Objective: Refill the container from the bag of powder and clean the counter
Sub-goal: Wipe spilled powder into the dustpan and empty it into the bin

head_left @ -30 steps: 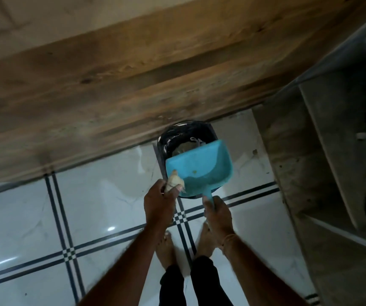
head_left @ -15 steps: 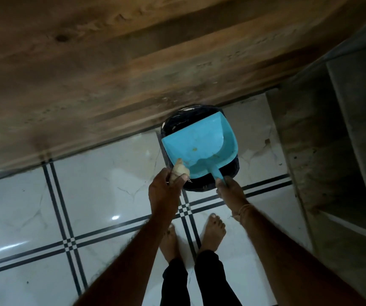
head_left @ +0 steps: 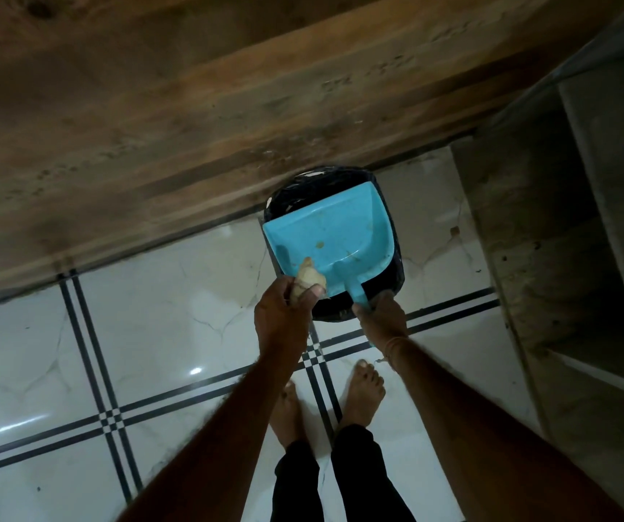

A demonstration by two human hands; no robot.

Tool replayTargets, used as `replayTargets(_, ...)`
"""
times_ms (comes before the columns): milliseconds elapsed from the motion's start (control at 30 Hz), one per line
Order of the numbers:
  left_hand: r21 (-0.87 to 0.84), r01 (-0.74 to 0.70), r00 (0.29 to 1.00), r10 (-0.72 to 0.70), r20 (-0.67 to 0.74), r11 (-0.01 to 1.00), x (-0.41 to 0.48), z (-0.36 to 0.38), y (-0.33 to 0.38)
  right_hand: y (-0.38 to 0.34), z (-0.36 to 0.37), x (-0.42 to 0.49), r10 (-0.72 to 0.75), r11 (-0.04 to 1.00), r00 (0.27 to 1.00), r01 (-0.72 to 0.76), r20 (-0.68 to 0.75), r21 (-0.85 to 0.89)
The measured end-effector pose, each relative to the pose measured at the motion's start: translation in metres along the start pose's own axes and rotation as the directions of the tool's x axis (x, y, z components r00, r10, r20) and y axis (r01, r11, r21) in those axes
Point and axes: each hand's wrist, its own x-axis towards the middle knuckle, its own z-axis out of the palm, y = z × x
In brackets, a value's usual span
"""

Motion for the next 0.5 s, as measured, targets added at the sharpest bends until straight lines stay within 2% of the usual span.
replayTargets(200, 0.020, -0.021, 1.000, 0.021, 0.007, 1.000, -0.015, -0.014, 0.015, -0.001, -0.013, -0.015, -0.011, 0.999, 0.999, 0.012, 0.033, -0.030)
replayTargets(333, 0.027, -0.052, 0.999, 0.051, 0.013, 0.998, -0.038, -0.033, 0.034, 0.003, -0.039, -0.050, -0.058, 0.998, 0.998, 0.058, 0.004, -0.002)
replayTargets(400, 0.051, -0.069, 0.997, 0.068, 0.021, 0.996, -0.050, -0.044, 0.046, -0.003, -0.058, -0.074, -0.055, 0.989, 0.998, 0.055, -0.002, 0.138)
replayTargets(433, 0.061, -0.094, 0.995, 0.092, 0.030, 0.994, -0.056, -0.049, 0.050, -0.011, -0.068, -0.089, -0.043, 0.956, 0.999, 0.037, 0.017, 0.290)
replayTargets(500, 0.109, -0.190, 0.981, 0.185, 0.051, 0.976, -0.073, -0.061, 0.064, -0.039, -0.096, -0.130, -0.088, 0.811, 0.983, -0.023, 0.160, 0.585)
